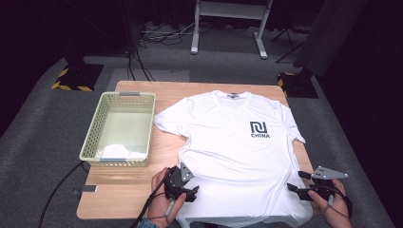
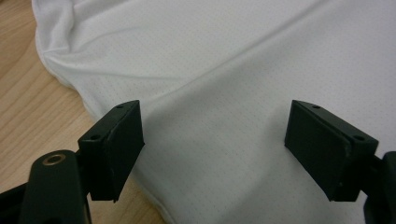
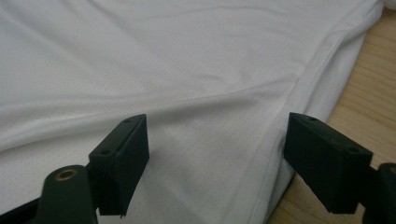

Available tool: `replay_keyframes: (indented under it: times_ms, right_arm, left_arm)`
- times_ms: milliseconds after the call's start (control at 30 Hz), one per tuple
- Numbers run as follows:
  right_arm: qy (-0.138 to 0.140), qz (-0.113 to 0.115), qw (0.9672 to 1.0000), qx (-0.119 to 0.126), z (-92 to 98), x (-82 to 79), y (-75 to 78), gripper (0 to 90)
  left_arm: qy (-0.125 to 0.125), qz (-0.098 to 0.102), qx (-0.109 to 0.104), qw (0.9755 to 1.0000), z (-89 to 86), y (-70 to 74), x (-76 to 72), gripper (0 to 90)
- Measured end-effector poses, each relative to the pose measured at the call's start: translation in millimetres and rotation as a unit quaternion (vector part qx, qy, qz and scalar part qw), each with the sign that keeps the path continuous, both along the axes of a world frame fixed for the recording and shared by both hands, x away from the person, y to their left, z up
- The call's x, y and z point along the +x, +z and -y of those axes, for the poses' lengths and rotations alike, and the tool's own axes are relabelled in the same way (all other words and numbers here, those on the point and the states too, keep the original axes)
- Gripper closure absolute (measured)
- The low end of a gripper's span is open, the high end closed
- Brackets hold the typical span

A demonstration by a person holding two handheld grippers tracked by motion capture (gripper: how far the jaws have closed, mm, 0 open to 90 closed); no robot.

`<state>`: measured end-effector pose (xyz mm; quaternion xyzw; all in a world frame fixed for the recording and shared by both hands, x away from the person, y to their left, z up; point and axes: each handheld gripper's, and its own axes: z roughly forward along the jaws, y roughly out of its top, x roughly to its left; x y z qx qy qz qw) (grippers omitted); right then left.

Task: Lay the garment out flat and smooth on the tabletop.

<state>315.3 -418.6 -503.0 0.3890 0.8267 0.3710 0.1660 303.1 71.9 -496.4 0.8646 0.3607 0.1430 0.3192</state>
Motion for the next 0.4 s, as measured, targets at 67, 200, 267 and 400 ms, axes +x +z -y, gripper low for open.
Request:
replay_keyframes:
  times_ms: [67, 200, 267, 400]
  right_arm:
    - [0.004, 0.006, 0.9999, -0.009, -0.6, -0.8, -0.5, 21.9]
    - [0.002, 0.008, 0.9999, -0.01, -1.2, -1.4, -1.1, 21.3]
    - [0.001, 0.008, 0.9999, -0.01, -1.2, -1.4, -1.2, 21.2]
    - [0.001, 0.008, 0.9999, -0.009, -1.2, -1.6, -1.3, 21.2]
  left_arm:
    - [-0.002, 0.006, -0.009, 0.9999, -1.8, -2.0, -0.3, 18.8]
    - [-0.004, 0.02, -0.036, 0.9991, -7.2, -8.4, -2.1, 16.6]
    - [-0.003, 0.02, -0.036, 0.9991, -7.2, -8.5, -2.1, 16.6]
    - [-0.003, 0.02, -0.036, 0.9991, -7.2, -8.5, -2.1, 16.6]
